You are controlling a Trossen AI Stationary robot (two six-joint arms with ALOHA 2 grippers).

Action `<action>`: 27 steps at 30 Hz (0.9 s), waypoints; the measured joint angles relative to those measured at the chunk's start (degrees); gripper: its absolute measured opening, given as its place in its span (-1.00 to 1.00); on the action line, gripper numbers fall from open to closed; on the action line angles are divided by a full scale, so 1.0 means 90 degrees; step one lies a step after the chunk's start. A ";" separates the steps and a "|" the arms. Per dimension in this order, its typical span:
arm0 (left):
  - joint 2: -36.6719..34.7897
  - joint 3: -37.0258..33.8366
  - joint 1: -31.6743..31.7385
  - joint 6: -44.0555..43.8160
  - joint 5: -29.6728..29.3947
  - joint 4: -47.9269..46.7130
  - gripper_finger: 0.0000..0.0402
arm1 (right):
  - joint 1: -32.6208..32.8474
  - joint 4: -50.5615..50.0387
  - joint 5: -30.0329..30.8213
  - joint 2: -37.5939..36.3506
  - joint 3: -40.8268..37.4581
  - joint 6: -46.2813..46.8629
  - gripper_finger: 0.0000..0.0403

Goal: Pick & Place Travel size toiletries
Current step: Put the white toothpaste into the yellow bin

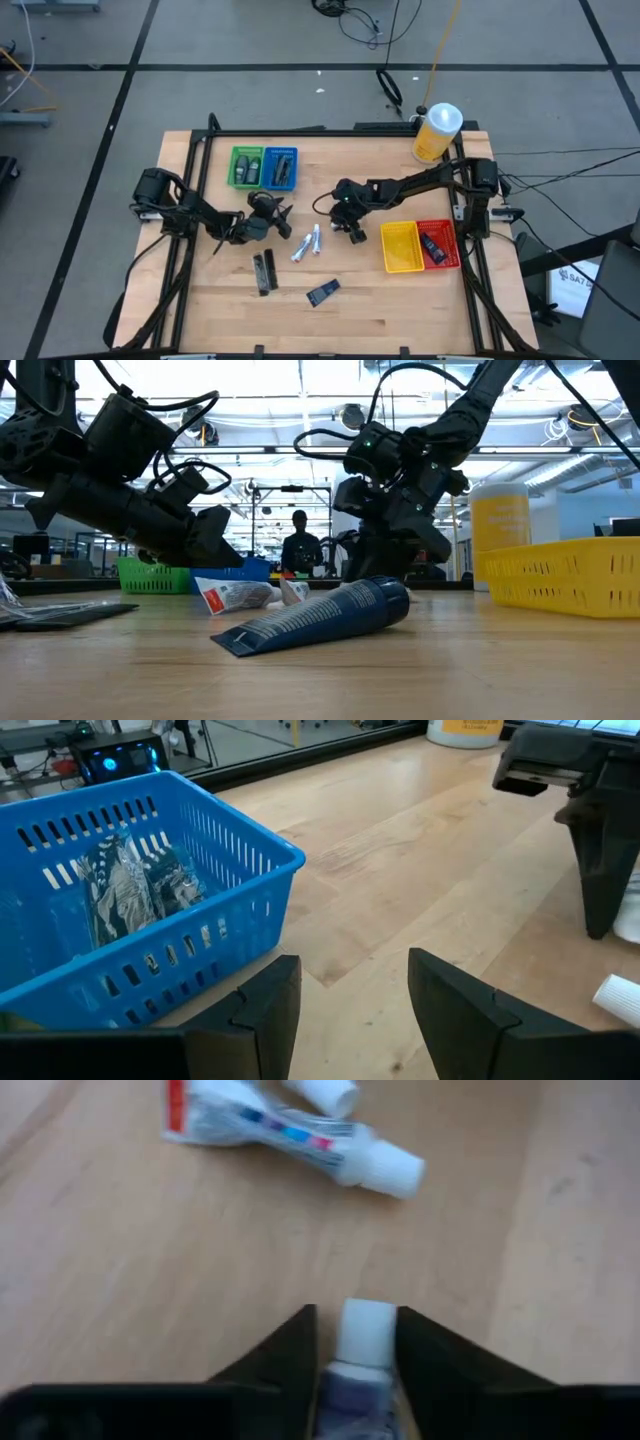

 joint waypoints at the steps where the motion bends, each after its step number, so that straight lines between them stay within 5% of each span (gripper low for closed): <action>1: 0.0000 0.0001 0.0001 0.0000 0.0002 0.0000 -0.08 | 0.0002 0.0037 0.0112 0.0000 0.0000 0.0091 -0.51; 4: 0.0000 0.0000 0.0000 -0.0012 0.0004 0.0000 -0.08 | 0.0066 0.0188 0.0416 -0.0099 -0.0010 0.0461 -0.70; 10: 0.0000 0.0001 0.0000 -0.0057 0.0009 -0.0046 -0.08 | 0.0166 0.0419 0.1192 -0.0776 -0.0015 0.1555 -0.70; 16: 0.0000 0.0000 -0.0003 -0.0078 0.0010 -0.0151 -0.08 | 0.0435 -0.0159 0.1407 -0.1915 0.0000 0.3912 -0.63; 27: 0.0000 0.0000 -0.0003 -0.0194 0.0024 -0.0158 -0.08 | 0.1784 -0.5021 0.1377 -0.3577 0.0000 1.0003 -0.64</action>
